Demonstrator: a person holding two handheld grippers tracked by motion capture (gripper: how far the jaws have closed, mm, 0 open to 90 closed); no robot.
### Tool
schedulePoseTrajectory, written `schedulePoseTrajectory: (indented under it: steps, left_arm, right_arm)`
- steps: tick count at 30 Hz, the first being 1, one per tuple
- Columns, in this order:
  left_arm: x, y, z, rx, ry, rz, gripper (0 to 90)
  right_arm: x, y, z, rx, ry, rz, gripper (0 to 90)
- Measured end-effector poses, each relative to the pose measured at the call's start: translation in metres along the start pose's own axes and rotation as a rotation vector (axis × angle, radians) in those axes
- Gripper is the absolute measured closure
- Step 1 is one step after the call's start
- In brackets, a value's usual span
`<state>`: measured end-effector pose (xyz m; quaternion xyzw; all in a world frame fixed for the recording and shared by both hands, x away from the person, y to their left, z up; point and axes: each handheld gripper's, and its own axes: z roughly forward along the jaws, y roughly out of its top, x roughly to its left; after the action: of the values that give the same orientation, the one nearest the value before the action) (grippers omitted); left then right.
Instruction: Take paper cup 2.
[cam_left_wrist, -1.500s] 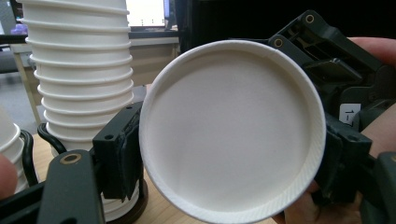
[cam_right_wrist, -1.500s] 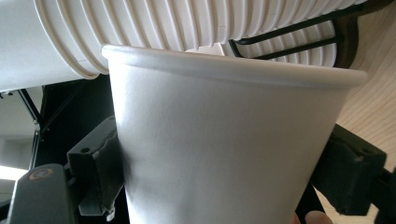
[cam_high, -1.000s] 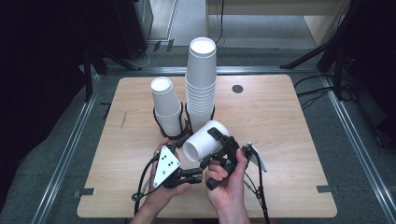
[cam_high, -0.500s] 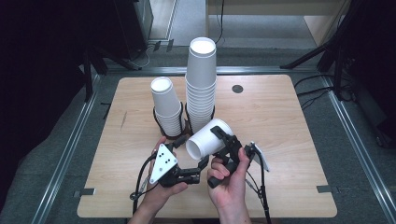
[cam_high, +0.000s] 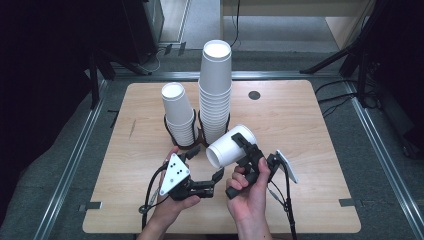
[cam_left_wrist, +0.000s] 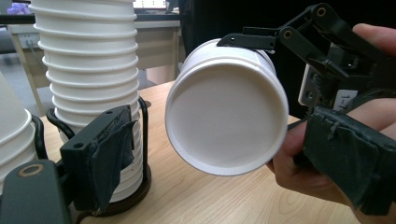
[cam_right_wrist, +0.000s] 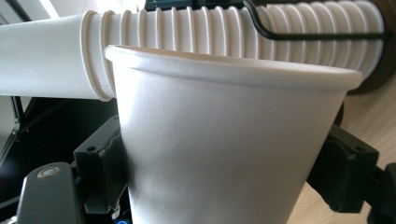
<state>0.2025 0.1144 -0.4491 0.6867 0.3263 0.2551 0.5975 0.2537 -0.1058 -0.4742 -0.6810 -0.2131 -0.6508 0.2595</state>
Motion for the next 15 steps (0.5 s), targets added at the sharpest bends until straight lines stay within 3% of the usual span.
schedulePoseTrajectory:
  steps: [7, 15]
  left_arm:
    - [0.0009, 0.0008, -0.0009, 0.003, -0.007, -0.002, 9.2]
    - [0.0014, 0.001, -0.0011, 0.004, -0.013, -0.008, 9.2]
  right_arm:
    - [0.0005, 0.0039, -0.0002, -0.044, -0.029, -0.114, 17.2]
    - [0.0056, 0.0037, -0.0033, -0.109, -0.071, -0.304, 17.0]
